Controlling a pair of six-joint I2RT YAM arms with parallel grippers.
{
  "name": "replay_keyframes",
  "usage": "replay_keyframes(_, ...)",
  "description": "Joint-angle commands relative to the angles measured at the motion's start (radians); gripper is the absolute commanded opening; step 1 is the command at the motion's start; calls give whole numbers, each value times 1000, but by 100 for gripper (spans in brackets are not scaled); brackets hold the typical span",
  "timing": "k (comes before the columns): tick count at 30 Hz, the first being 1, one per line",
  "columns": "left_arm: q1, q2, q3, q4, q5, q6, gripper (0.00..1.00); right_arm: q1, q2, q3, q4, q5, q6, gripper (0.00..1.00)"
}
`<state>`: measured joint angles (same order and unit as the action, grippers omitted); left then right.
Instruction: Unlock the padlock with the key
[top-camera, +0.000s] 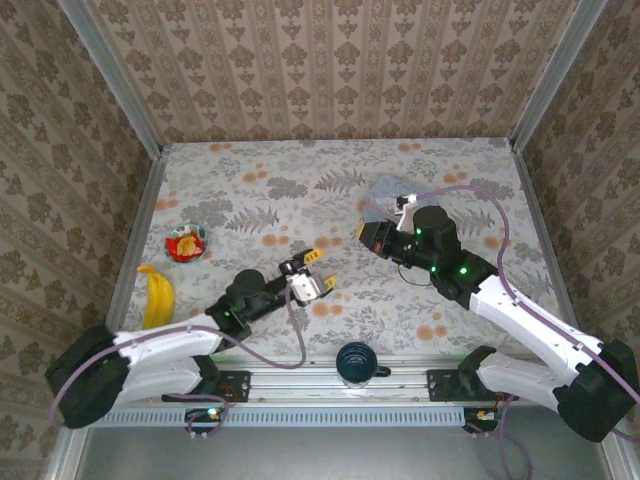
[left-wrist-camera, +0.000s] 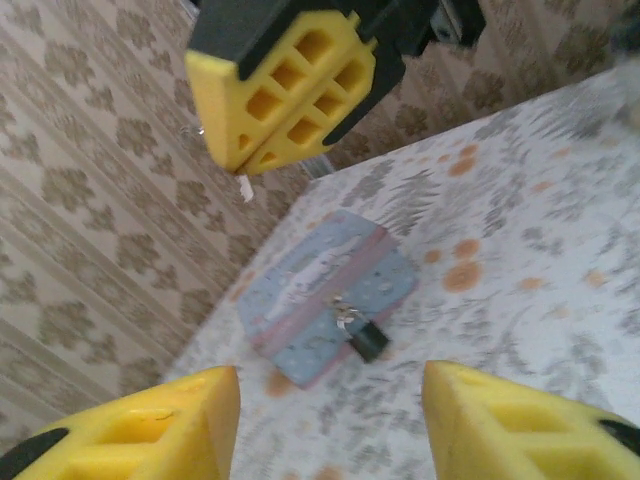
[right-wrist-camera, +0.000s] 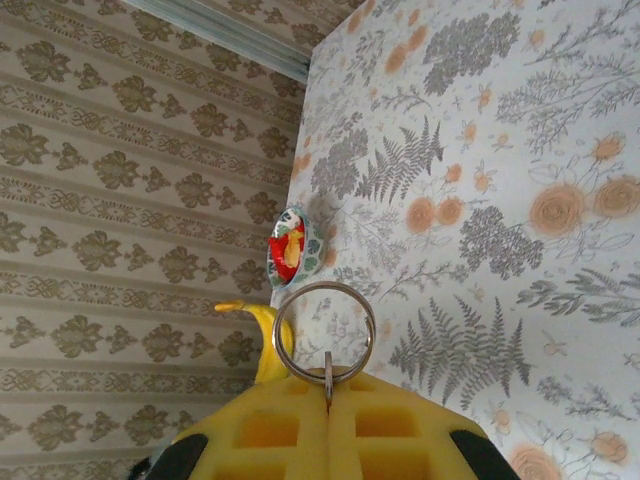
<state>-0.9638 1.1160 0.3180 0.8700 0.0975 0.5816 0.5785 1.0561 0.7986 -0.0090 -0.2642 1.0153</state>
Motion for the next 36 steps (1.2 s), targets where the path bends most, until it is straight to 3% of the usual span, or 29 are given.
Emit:
replay_keyframes(1, -12, 103, 48, 286, -66, 174, 46, -5, 11, 34, -39, -30, 68, 0)
replay_keyframes(5, -16, 203, 102, 382, -87, 208, 37, -5, 17, 31, -28, -32, 98, 0)
replay_keyframes(10, -16, 253, 148, 402, -60, 221, 36, -5, 12, 15, -8, -23, 122, 0)
replay_keyframes(30, 15, 274, 183, 241, 31, 187, 35, -5, 4, 14, -11, -14, 140, 0)
replay_keyframes(36, 25, 302, 214, 238, 31, 175, 29, -5, 1, 10, -16, -12, 141, 0)
